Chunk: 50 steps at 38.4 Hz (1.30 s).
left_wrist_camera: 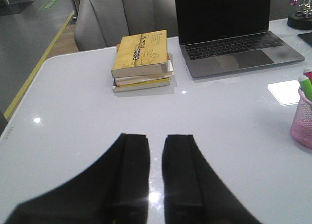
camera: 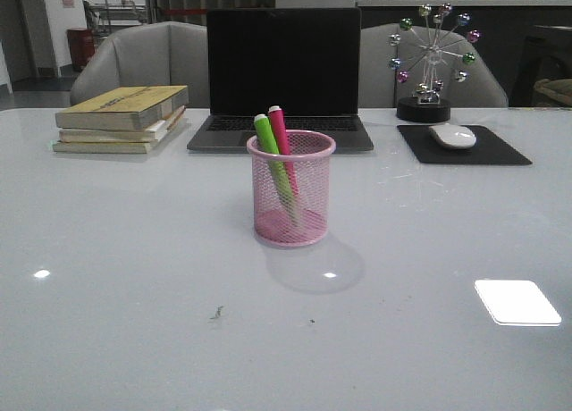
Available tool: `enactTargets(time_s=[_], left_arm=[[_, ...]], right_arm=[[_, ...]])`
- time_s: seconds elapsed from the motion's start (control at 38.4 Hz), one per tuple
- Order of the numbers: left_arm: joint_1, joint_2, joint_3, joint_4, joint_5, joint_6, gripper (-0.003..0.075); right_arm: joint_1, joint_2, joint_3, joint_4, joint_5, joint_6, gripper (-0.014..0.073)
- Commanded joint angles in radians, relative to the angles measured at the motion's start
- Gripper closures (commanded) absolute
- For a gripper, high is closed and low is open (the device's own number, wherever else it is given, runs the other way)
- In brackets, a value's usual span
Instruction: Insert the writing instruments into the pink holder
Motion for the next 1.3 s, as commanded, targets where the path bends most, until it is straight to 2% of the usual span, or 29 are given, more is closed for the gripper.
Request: enactTargets(time_s=[0.0, 0.16, 0.21, 0.42, 0.47, 0.91, 1.28], left_arm=[[0.003, 0.002, -0.029, 0.01, -0.083, -0.01, 0.0535], [0.003, 0.002, -0.029, 0.01, -0.083, -0.01, 0.0535], [0.003, 0.002, -0.029, 0.01, -0.083, -0.01, 0.0535], [0.003, 0.002, -0.029, 0.01, -0.083, -0.01, 0.0535], [0.003, 0.002, -0.029, 0.01, -0.083, -0.01, 0.0535], [0.003, 0.002, -0.029, 0.01, -0.083, -0.01, 0.0535], [0.003, 0.002, -0.029, 0.01, -0.083, -0.01, 0.0535]], right_arm=[[-0.002, -0.008, -0.026, -0.002, -0.082, -0.006, 0.0276], [-0.002, -0.008, -0.026, -0.002, -0.082, -0.006, 0.0279], [-0.002, -0.008, -0.026, -0.002, -0.082, -0.006, 0.0305], [-0.001, -0.026, -0.026, -0.002, -0.082, -0.006, 0.0521], [-0.001, -0.036, -0.026, -0.002, -0.082, -0.006, 0.0547], [0.055, -0.131, -0.026, -0.002, -0.078, -0.006, 0.0538], [0.059, -0.272, -0.011, 0.015, -0.087, -0.006, 0.0538]])
